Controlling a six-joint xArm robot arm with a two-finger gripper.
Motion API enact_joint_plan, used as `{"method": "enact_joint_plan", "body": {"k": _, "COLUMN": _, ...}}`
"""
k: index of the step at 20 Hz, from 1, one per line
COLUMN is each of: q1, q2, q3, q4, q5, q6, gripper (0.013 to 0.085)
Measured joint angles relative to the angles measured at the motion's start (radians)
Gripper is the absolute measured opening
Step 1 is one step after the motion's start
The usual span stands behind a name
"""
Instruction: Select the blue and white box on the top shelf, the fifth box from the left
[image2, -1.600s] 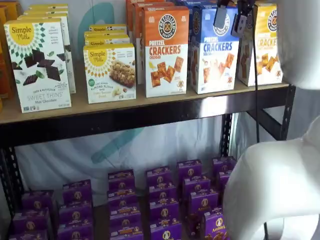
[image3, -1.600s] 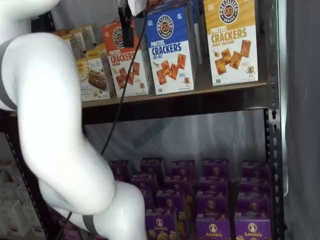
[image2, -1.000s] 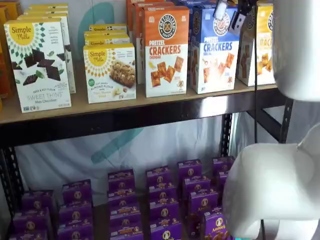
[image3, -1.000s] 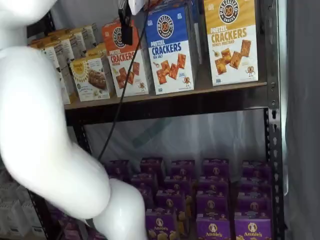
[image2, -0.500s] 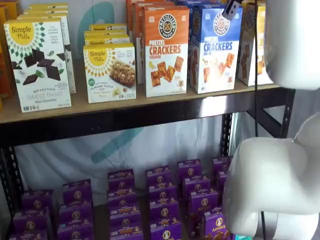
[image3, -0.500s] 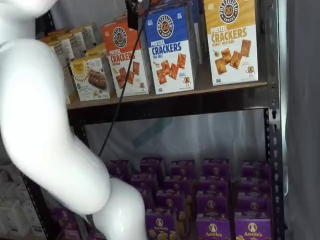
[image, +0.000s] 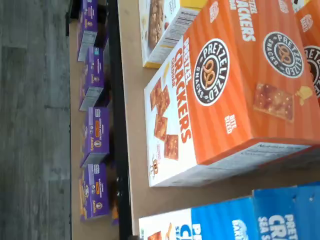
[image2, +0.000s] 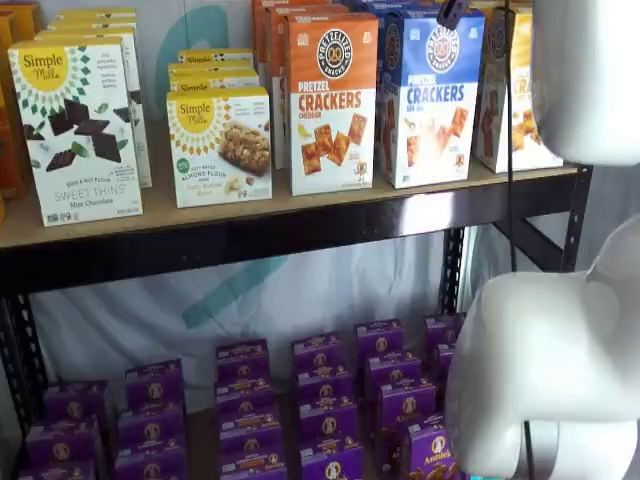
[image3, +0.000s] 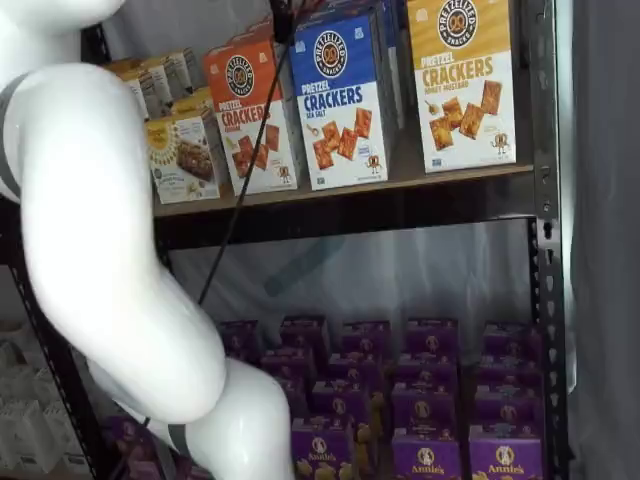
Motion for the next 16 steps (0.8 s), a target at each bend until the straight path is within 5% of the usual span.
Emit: {"method": "enact_joint_plan", "body": {"k": 16, "q1": 0.073, "q2": 0.108, "q3": -0.087, "q4": -0.073, "q5": -0.031, "q6": 0.031, "gripper": 0.0850}}
